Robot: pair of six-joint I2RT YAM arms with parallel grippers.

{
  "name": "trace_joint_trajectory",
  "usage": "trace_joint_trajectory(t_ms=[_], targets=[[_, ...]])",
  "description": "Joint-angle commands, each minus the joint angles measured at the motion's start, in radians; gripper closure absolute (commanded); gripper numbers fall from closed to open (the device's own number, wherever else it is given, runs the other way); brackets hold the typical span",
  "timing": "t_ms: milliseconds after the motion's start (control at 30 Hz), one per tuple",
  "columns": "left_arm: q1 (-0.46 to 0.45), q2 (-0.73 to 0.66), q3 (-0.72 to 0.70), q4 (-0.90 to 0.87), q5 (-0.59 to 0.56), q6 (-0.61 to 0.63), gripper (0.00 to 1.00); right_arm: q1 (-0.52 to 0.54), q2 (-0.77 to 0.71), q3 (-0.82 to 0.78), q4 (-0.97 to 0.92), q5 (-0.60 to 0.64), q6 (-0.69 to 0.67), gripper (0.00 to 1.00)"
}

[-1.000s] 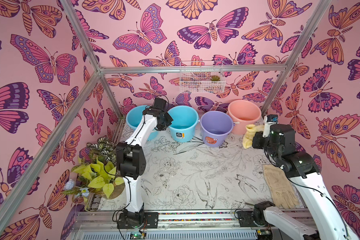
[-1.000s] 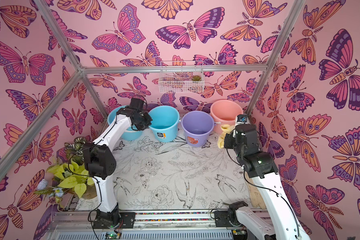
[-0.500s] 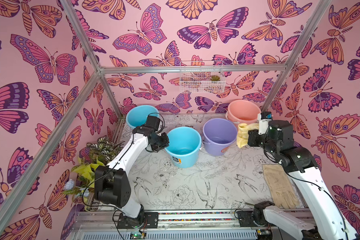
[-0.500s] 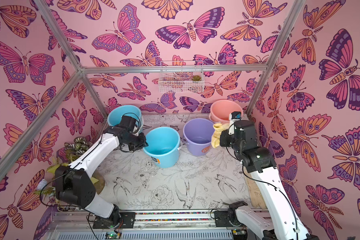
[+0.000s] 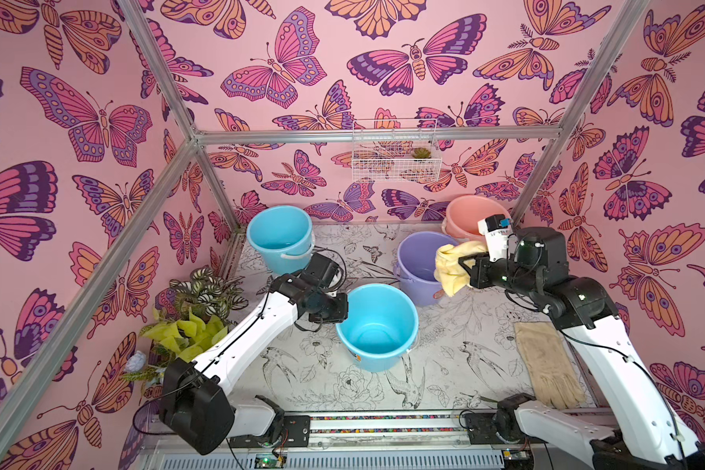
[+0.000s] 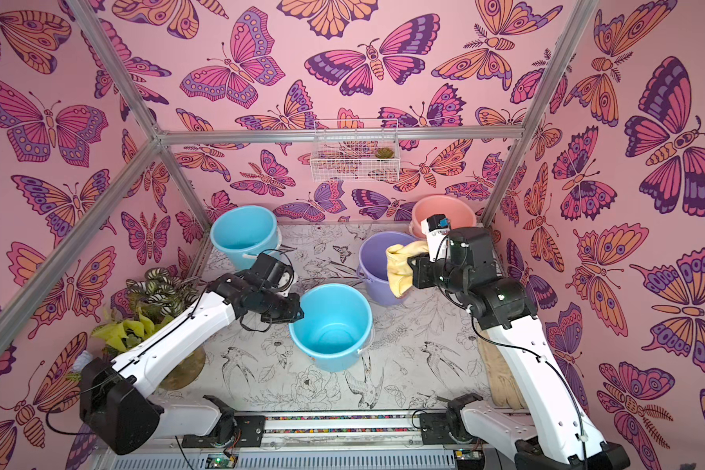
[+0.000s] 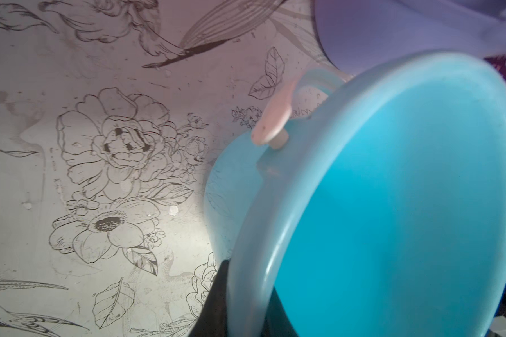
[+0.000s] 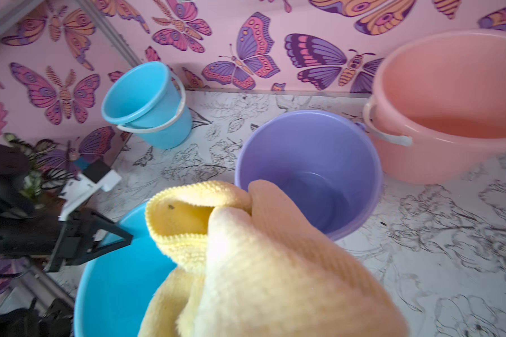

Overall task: Wipe the inside of the bucket with a cloth
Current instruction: Wipe the dirt from the inside of the bucket.

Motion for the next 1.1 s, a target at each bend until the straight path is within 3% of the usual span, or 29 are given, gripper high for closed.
trace_joint_trajectory(t_ms=[0, 200, 400, 533, 800, 1067], targets=[[-0.076, 0.033, 0.025, -0.011, -0.067, 0.015, 1.0, 0.077, 0.025, 0.068, -0.035, -0.088, -0.032, 1.0], [-0.182, 0.061, 0.08, 0.011, -0.146, 0.028, 1.0, 0.231, 0.067, 0.088, -0.061, -0.102, -0.035, 1.0], [-0.222, 0.053, 0.084, 0.048, -0.169, 0.03, 1.0, 0.333, 0.082, -0.012, -0.057, -0.083, -0.094, 1.0], [-0.248, 0.027, 0.076, 0.078, -0.19, 0.036, 1.0, 0.416, 0.087, -0.113, -0.013, -0.006, -0.194, 1.0], [-0.302, -0.067, 0.029, 0.151, -0.268, 0.068, 1.0, 0.473, 0.086, -0.319, 0.174, 0.053, -0.306, 1.0], [-0.321, -0.112, -0.008, 0.213, -0.247, 0.068, 1.0, 0.612, 0.076, -0.506, 0.425, 0.1, -0.581, 1.0]])
